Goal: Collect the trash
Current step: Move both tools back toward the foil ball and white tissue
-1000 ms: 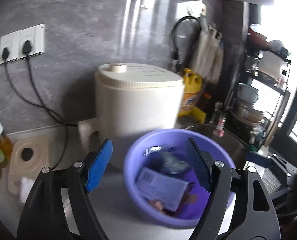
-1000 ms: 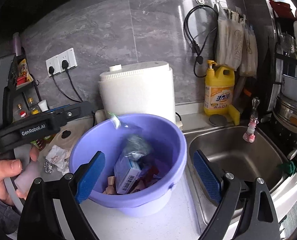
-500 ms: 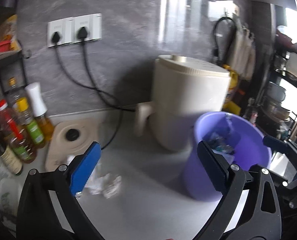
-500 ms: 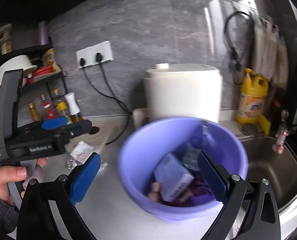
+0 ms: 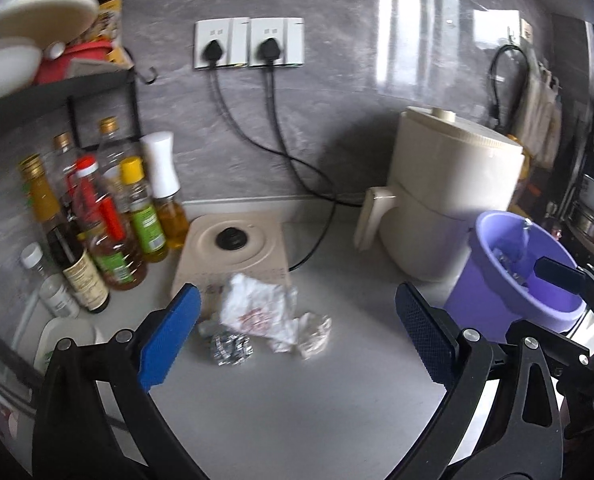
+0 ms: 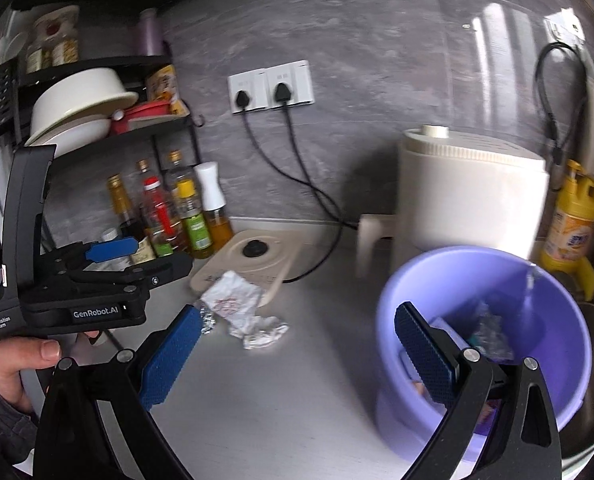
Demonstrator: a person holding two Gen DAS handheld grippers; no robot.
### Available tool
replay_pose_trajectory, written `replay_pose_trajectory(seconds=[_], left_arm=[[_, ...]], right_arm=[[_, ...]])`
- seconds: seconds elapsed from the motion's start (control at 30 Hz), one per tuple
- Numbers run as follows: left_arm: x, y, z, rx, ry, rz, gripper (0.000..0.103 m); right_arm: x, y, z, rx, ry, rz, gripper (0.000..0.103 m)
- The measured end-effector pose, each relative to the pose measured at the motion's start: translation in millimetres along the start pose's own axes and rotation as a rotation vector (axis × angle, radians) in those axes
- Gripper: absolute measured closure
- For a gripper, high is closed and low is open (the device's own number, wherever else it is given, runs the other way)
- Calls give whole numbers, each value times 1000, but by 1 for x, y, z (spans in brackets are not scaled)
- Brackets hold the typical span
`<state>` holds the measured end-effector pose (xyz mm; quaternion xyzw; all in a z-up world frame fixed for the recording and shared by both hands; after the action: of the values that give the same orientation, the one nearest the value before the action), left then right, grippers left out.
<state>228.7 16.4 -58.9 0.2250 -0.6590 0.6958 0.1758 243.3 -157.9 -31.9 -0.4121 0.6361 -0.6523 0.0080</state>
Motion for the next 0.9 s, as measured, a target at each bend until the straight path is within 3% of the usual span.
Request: replay_pose_trajectory(seconds=[0.27,0.37,0.63,0.9], left_arm=[[-1,18,-28,52,-48,-32,6],[-4,25,-34,63,-63,-48,8],[-27,51,-42,75,-81,-114,29],[-53,71,-49,77,-95,-161,39]], right_arm=[[-20,9,-30,36,-64,-37,8],[-28,16,-37,50,-80,-60,13],[-58,38,-48,46,-128,-124,25],[-85,57,-48,26,-159,-163,35]])
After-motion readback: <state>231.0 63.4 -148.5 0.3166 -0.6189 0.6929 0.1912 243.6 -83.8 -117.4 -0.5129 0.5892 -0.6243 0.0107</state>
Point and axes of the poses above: each gripper's, at about its wrist camera, not at the fingertips, and x roughly against the way its jaws point, z to its right, y to its underside, the point moved 10 cm from there along -x, roughly the way its jaws point, and after that the axes turned 1 degree about -y, right-handed, at the moved point
